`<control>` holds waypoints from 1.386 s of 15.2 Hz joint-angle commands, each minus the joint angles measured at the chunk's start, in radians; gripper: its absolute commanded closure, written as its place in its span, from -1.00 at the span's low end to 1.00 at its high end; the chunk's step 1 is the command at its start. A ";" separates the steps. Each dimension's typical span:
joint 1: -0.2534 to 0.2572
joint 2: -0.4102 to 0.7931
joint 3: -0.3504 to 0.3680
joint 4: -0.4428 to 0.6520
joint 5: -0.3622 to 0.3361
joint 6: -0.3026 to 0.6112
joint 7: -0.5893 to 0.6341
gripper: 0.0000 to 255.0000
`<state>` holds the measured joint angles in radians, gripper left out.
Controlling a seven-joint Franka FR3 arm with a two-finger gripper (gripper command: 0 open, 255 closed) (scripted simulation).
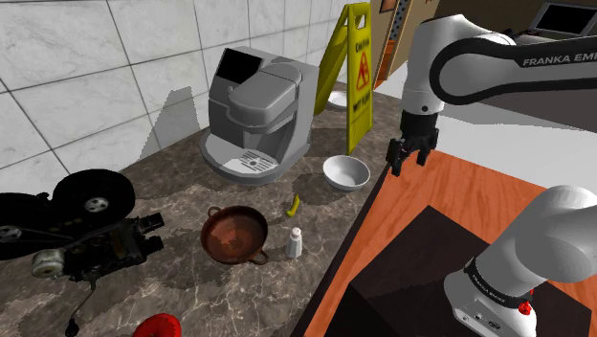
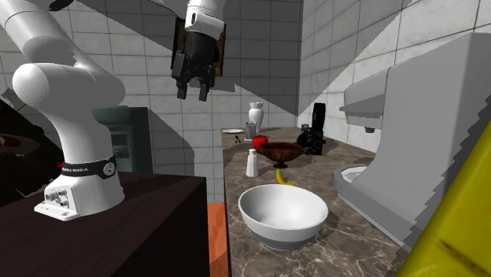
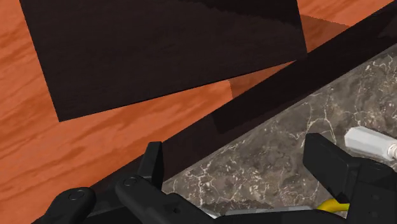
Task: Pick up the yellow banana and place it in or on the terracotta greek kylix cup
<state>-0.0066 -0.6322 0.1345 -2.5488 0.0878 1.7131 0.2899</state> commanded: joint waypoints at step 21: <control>-0.015 0.792 0.215 0.249 0.011 0.682 0.795 -1.00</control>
<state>-0.0232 0.1218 0.3533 -2.3223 0.1133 2.3737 1.0470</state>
